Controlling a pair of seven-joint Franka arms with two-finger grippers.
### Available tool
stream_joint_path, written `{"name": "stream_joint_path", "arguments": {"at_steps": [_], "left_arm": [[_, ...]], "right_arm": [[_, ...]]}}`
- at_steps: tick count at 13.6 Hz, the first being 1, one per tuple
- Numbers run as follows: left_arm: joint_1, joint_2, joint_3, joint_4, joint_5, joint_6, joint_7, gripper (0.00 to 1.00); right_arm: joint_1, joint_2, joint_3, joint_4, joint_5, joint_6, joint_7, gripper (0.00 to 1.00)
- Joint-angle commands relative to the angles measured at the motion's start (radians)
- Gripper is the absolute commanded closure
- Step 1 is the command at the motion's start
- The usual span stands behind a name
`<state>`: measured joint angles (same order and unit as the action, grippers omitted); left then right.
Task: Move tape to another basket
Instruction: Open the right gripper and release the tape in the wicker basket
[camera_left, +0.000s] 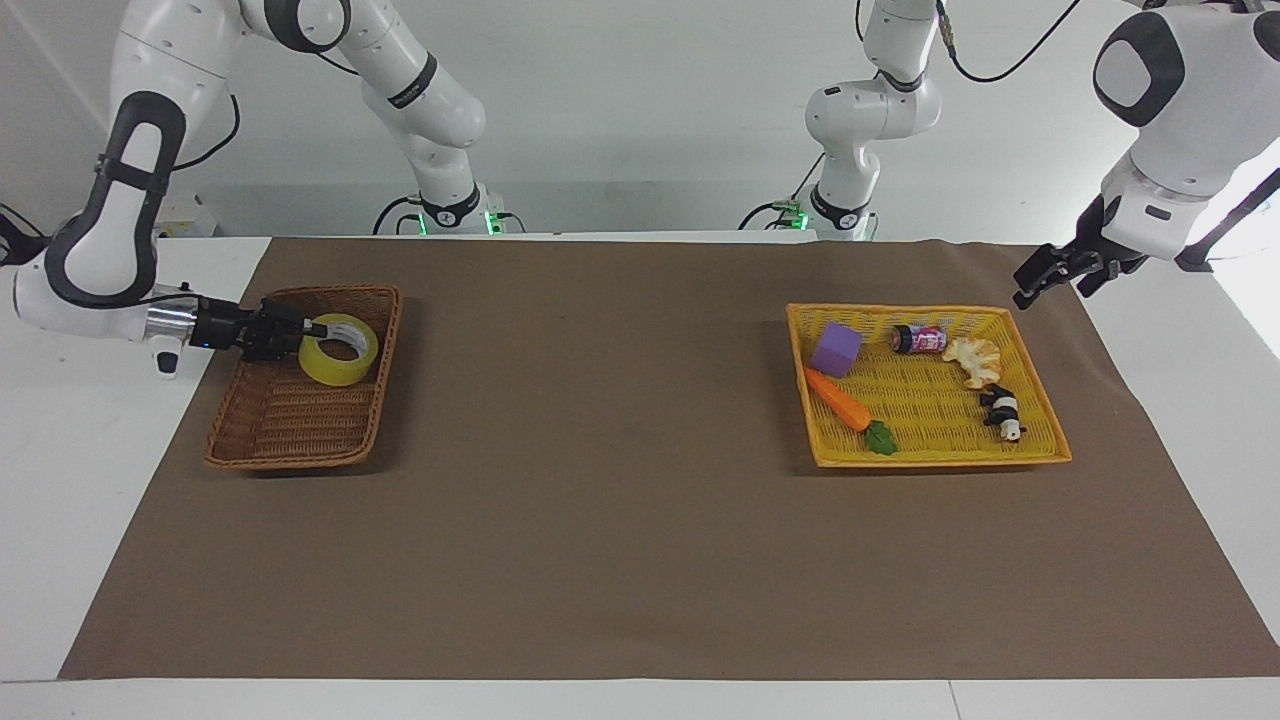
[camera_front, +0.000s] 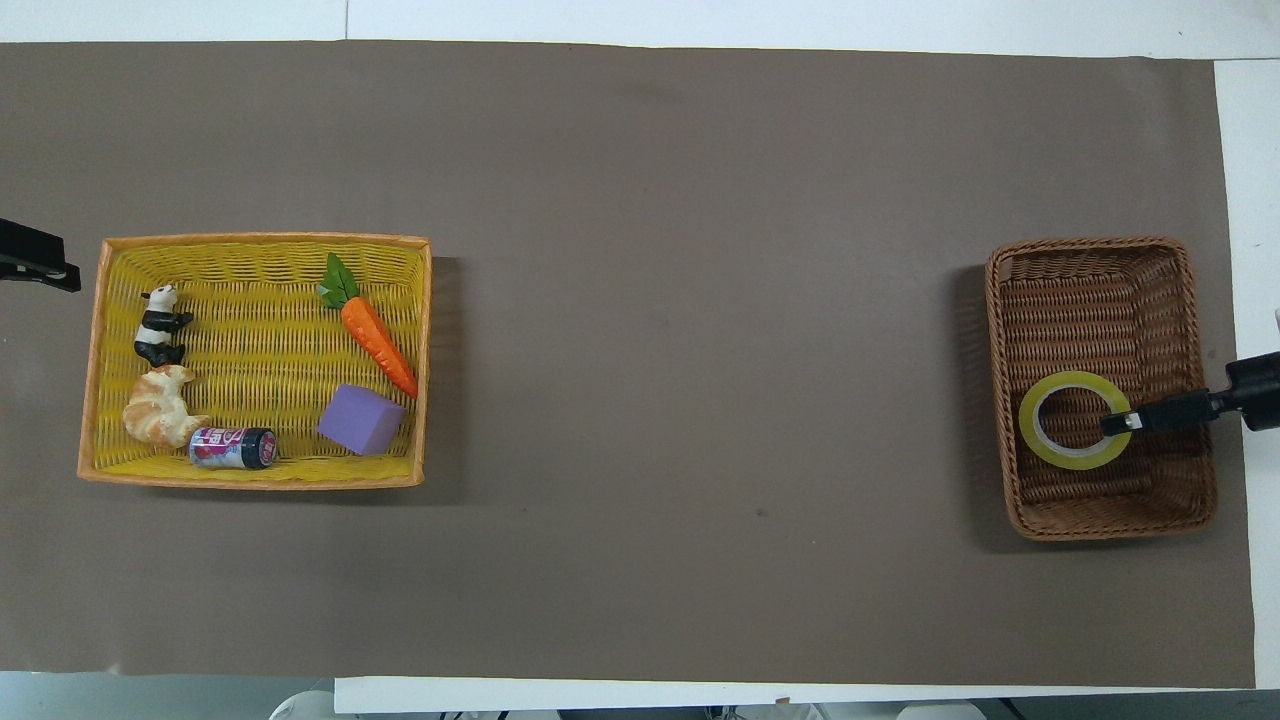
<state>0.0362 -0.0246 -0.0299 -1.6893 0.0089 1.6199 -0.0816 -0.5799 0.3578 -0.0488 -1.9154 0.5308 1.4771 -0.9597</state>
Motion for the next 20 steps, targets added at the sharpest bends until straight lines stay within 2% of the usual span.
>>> {"name": "stream_joint_path", "arguments": {"at_steps": [1, 3, 6, 11, 16, 17, 20], "left_arm": [[-0.015, -0.024, -0.001, -0.027, 0.019, 0.025, 0.002, 0.00], [-0.056, -0.024, 0.001, -0.032, 0.019, 0.044, -0.004, 0.00], [-0.052, -0.026, 0.004, -0.033, 0.020, 0.060, 0.006, 0.00], [-0.030, -0.015, -0.045, -0.007, 0.020, 0.068, 0.006, 0.00], [-0.048, -0.006, -0.047, -0.003, 0.019, 0.051, 0.005, 0.00], [-0.048, 0.003, -0.047, -0.003, 0.019, 0.043, 0.006, 0.00], [-0.052, 0.006, -0.044, -0.003, 0.016, 0.034, 0.011, 0.00]], "right_arm": [[0.014, 0.003, 0.006, 0.007, -0.012, 0.032, -0.025, 0.00], [0.040, -0.005, 0.004, 0.022, -0.017, 0.043, -0.024, 0.00], [0.083, -0.057, 0.003, 0.025, -0.038, 0.048, -0.002, 0.00], [0.186, -0.226, 0.004, 0.027, -0.214, 0.106, 0.133, 0.00], [0.198, -0.290, 0.006, 0.045, -0.293, 0.121, 0.137, 0.00], [0.224, -0.306, 0.007, 0.067, -0.316, 0.115, 0.163, 0.00], [0.305, -0.399, 0.009, 0.090, -0.374, 0.100, 0.390, 0.00]]}}
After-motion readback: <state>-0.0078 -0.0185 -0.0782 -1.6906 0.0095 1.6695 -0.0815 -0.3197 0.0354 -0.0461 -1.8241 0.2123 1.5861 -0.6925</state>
